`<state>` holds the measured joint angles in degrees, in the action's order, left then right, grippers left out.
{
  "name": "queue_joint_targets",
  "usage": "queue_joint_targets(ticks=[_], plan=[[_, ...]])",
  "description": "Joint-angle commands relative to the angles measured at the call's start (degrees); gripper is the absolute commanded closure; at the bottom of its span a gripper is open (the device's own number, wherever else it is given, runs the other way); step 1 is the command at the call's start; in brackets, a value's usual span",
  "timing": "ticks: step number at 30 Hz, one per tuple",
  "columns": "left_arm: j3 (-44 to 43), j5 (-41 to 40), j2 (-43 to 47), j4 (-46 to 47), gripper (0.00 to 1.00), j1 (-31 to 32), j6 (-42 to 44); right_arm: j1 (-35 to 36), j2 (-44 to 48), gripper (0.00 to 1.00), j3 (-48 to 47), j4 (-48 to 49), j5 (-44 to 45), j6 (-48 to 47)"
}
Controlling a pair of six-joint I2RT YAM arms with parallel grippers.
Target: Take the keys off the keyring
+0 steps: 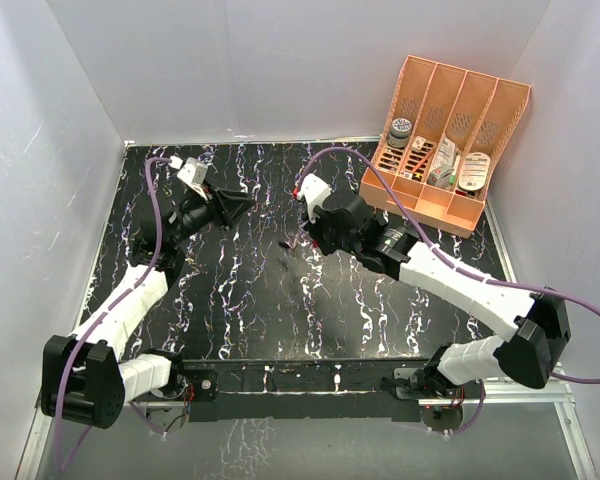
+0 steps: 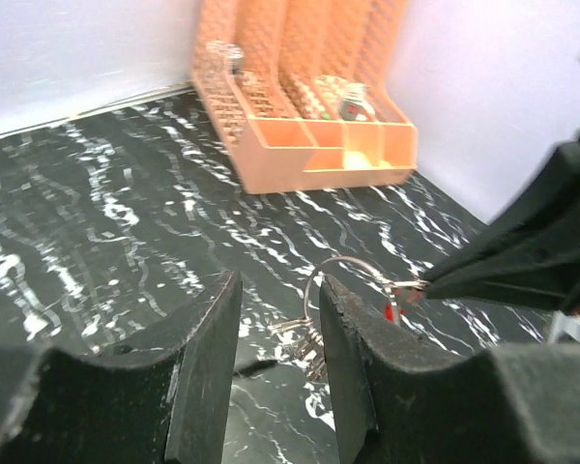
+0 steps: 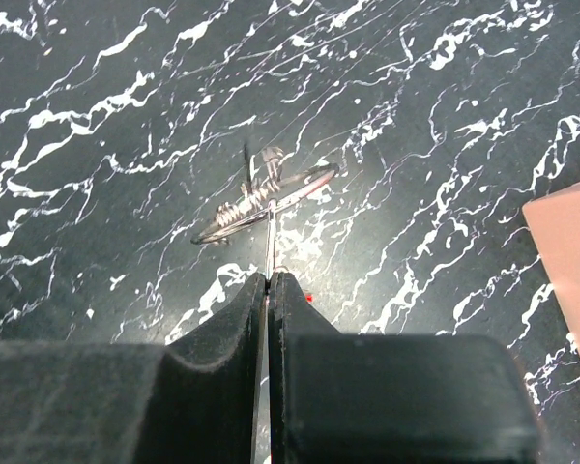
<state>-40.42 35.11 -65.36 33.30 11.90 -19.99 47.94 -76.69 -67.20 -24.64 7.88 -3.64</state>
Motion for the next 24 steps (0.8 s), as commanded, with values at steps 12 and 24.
queue_joint_targets(ticks=[12,24], plan=[[-5.1,11.3,-1.0,-8.5,0.79,9.6,13.2,0.0,-2.4,1.00,-15.1,-14.0,-9.6,1.4],[4.0,-18.9,11.5,-5.3,0.67,20.5,28.8,0.0,-4.9,1.00,-18.6,-15.5,-7.8,4.4]])
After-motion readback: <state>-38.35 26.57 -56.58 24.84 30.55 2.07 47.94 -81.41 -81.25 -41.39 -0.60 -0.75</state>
